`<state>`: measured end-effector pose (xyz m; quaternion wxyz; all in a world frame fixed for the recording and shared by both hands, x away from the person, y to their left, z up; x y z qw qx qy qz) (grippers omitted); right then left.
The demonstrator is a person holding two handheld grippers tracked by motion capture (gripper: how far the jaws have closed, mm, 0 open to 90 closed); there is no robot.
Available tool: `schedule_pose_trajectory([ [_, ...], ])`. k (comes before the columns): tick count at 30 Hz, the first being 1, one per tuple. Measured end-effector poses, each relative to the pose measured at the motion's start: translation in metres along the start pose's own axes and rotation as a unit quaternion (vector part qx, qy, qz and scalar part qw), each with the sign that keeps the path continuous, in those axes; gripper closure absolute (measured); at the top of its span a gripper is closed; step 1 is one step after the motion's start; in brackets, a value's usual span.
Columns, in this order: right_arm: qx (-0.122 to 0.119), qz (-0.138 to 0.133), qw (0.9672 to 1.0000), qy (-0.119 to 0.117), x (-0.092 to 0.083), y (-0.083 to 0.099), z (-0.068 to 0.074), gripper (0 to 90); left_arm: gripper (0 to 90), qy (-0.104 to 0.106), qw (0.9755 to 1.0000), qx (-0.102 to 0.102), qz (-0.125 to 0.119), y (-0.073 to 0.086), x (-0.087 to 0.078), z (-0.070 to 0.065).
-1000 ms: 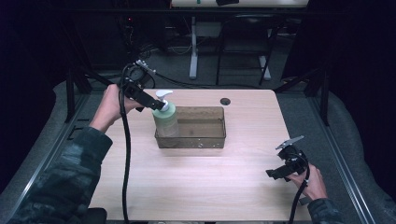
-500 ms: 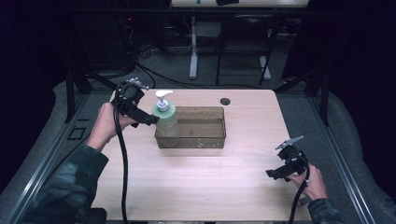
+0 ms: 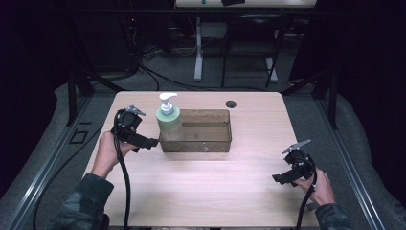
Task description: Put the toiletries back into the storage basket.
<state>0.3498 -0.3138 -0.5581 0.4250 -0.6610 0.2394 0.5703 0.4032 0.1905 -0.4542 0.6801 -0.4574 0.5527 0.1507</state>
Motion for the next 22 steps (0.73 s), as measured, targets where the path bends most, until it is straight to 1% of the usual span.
schedule_pose_trajectory([
  [1, 0.002, 0.001, 1.0000, 0.000, 0.000, 0.000, 0.000, 0.0, 0.0, 0.000, 1.0000, -0.005, 0.002, 0.004, 0.005, 0.000],
  [2, 0.002, -0.001, 1.0000, -0.002, 0.000, 0.000, 0.000, 0.0, 0.0, -0.005, 0.9999, -0.009, 0.002, 0.008, 0.009, 0.000],
  [3, -0.001, 0.000, 1.0000, -0.001, 0.000, 0.000, 0.000, 0.0, 0.0, -0.012, 0.9998, -0.012, -0.005, 0.011, 0.013, 0.001],
  [4, 0.000, 0.001, 1.0000, 0.000, 0.000, 0.000, 0.000, 0.0, 0.0, -0.009, 0.9998, -0.017, -0.006, 0.015, 0.017, 0.001],
  [5, -0.002, 0.000, 1.0000, 0.000, 0.000, 0.000, 0.000, 0.0, 0.0, -0.005, 0.9998, -0.021, -0.004, 0.018, 0.022, 0.001],
  [7, 0.002, 0.001, 1.0000, -0.003, 0.001, 0.000, 0.000, 0.0, 0.0, -0.010, 0.9997, -0.024, 0.002, 0.023, 0.031, 0.002],
  [8, 0.002, 0.000, 1.0000, -0.004, 0.001, 0.000, 0.000, 0.0, 0.0, -0.008, 0.9996, -0.027, 0.007, 0.026, 0.036, 0.003],
  [10, -0.002, 0.001, 1.0000, -0.001, 0.001, -0.001, 0.000, 0.0, 0.0, -0.016, 0.9994, -0.024, 0.018, 0.029, 0.042, 0.005],
  [12, -0.002, 0.001, 1.0000, -0.001, 0.001, -0.001, 0.001, 0.0, 0.0, -0.014, 0.9992, -0.033, 0.019, 0.032, 0.047, 0.006],
  [14, -0.002, 0.003, 1.0000, 0.000, 0.001, -0.002, 0.000, 0.0, 0.0, -0.025, 0.9989, -0.031, 0.026, 0.036, 0.050, 0.007],
  [15, 0.000, 0.001, 1.0000, -0.002, 0.001, -0.002, 0.001, 0.0, 0.0, -0.024, 0.9988, -0.031, 0.031, 0.038, 0.052, 0.007],
  [17, -0.004, 0.003, 1.0000, -0.001, 0.001, -0.002, 0.001, 0.0, 0.0, -0.015, 0.9989, -0.031, 0.033, 0.040, 0.056, 0.008],
  [18, -0.003, 0.001, 1.0000, -0.003, 0.002, -0.002, 0.001, 0.0, 0.0, -0.014, 0.9988, -0.032, 0.035, 0.040, 0.058, 0.008],
  [20, -0.002, 0.001, 1.0000, -0.001, 0.001, -0.001, 0.000, 0.0, 0.0, -0.010, 0.9988, -0.035, 0.032, 0.041, 0.059, 0.007],
  [22, -0.002, 0.000, 1.0000, -0.003, 0.001, -0.001, 0.000, 0.0, 0.0, -0.007, 0.9991, -0.029, 0.031, 0.041, 0.061, 0.007],
])
Point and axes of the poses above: each handheld gripper's, and its own axes: x roughly forward along the jaws, y roughly out of its underside, z roughly to its left, the point moved 3 cm from there along x, roughly forward along the jaws, and after that the axes turned 9 degrees about z, right-handed, at the moved point
